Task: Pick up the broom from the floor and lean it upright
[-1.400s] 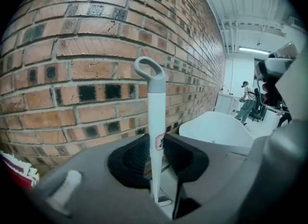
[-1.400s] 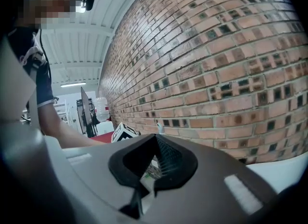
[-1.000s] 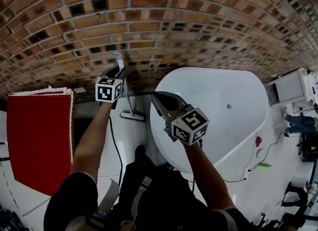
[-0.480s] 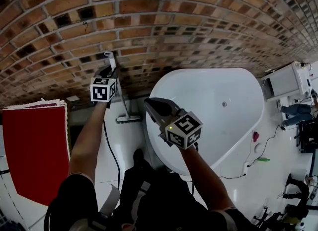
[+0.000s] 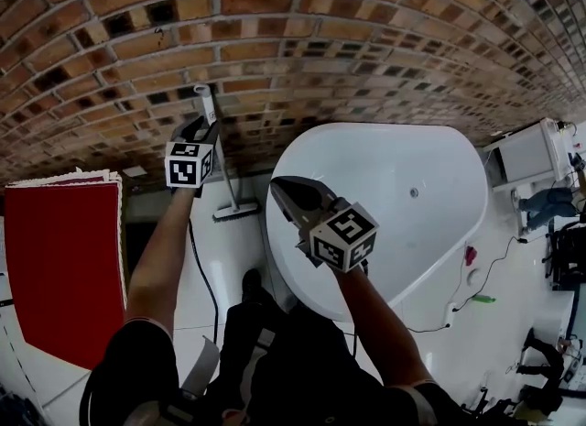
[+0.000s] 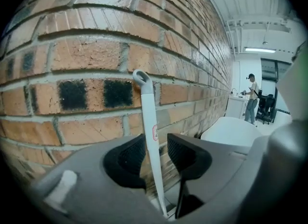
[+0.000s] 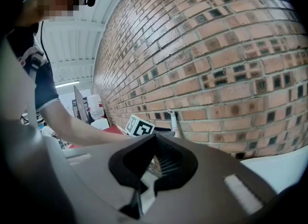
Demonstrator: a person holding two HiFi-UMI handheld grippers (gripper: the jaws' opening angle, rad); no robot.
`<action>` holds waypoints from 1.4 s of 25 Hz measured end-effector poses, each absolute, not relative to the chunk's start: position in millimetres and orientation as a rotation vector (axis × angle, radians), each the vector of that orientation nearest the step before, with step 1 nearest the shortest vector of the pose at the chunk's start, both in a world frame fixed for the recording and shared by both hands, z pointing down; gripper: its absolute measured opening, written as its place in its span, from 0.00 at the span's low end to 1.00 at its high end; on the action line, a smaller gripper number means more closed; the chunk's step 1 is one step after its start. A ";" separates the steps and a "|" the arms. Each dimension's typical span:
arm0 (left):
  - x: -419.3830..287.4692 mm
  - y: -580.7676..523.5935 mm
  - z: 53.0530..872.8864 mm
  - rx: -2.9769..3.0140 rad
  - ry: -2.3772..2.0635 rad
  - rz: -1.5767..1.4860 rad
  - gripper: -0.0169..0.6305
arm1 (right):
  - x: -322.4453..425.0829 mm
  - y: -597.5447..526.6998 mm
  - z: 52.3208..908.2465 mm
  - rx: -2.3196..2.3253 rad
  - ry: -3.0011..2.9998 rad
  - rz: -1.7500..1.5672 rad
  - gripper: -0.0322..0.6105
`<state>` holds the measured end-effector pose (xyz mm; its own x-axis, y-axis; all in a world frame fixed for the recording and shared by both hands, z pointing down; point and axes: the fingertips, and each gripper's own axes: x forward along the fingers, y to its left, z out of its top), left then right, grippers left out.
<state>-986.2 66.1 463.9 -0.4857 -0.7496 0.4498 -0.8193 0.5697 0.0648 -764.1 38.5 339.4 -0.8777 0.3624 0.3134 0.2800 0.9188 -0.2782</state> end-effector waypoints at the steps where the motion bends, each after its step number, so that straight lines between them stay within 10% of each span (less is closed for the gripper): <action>1: -978.0 68.7 458.4 1.267 -2.382 0.215 0.25 | -761.0 37.9 337.7 -0.484 -2.719 0.321 0.05; 35: -617.7 147.9 240.9 1.317 -2.626 0.008 0.03 | -611.9 83.5 221.7 -1.002 -2.887 0.392 0.05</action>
